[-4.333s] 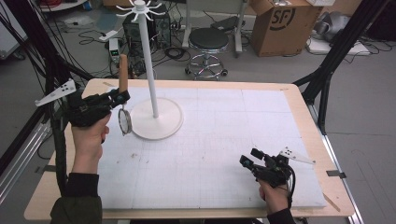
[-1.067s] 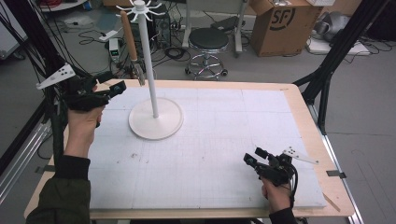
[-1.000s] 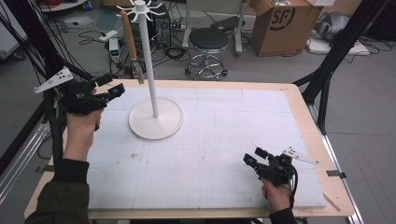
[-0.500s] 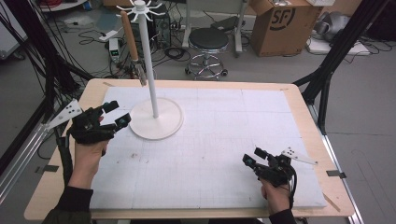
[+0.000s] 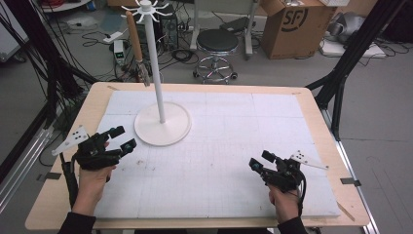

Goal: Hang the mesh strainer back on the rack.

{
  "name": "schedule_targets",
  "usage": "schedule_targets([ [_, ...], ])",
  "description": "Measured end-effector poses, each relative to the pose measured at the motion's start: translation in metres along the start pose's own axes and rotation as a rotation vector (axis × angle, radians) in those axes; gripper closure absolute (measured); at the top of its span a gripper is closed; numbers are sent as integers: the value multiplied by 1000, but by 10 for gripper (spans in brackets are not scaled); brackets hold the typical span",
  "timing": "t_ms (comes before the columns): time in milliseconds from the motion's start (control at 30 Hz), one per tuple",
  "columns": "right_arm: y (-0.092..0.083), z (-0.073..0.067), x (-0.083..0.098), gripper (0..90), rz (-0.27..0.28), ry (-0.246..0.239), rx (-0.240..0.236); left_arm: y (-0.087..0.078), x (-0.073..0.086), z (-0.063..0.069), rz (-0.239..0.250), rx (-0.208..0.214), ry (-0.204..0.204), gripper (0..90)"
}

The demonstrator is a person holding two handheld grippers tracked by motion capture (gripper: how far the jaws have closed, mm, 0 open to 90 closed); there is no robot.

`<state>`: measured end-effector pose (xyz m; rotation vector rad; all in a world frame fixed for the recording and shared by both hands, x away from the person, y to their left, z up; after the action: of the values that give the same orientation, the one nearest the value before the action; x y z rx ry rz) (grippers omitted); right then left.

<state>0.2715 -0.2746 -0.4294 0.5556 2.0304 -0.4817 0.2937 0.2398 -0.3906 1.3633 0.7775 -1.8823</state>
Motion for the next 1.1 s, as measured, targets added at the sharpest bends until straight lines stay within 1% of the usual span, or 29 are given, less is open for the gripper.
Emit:
schedule_targets([
  [167,1,-1,1,174,-4,-4,0,-7,11,1,-1,-1,-13,197],
  [267,1,-2,1,173,1,-13,-1,-8,18,1,-20,-10,-15,197],
  [333,1,-3,1,173,0,-11,-1,-9,20,2,-27,-7,-21,197],
  [400,1,-3,1,173,-6,-13,1,-10,22,4,-21,7,-21,198],
  [467,2,-3,2,172,-12,-19,7,-10,24,6,-23,6,-22,198],
  [567,3,-2,2,170,-19,-13,10,-9,31,10,-40,10,-25,199],
  [667,4,-2,3,170,-25,-23,11,-10,41,15,-63,6,-37,199],
  [800,6,-1,3,170,-37,-32,20,-10,52,20,-99,5,-30,199],
  [833,6,-1,3,169,-39,-42,24,-10,54,20,-101,8,-37,199],
  [867,6,-2,3,169,-38,-40,25,-11,56,20,-104,16,-40,199],
  [900,6,-2,4,169,-39,-41,26,-11,58,21,-103,14,-49,199],
  [967,7,-3,5,167,-47,-49,27,-11,60,22,-108,18,-47,199],
  [1000,7,-3,6,167,-52,-49,27,-11,61,22,-114,14,-39,199],
  [1033,8,-3,6,167,-58,-51,28,-11,61,23,-113,11,-38,198],
  [1100,9,-3,8,167,-66,-57,30,-10,61,22,-109,19,-39,198],
])
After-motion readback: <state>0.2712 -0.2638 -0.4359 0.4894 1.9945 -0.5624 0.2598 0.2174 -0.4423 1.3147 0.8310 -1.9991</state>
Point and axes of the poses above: each handheld gripper's, and its own axes: y roughly forward along the jaws, x roughly out of its underside, z roughly to its right, the point moved 2 cm from there along y, roughly forward along the jaws, and after that the axes turned 11 degrees about -x, right-handed, at the moved point
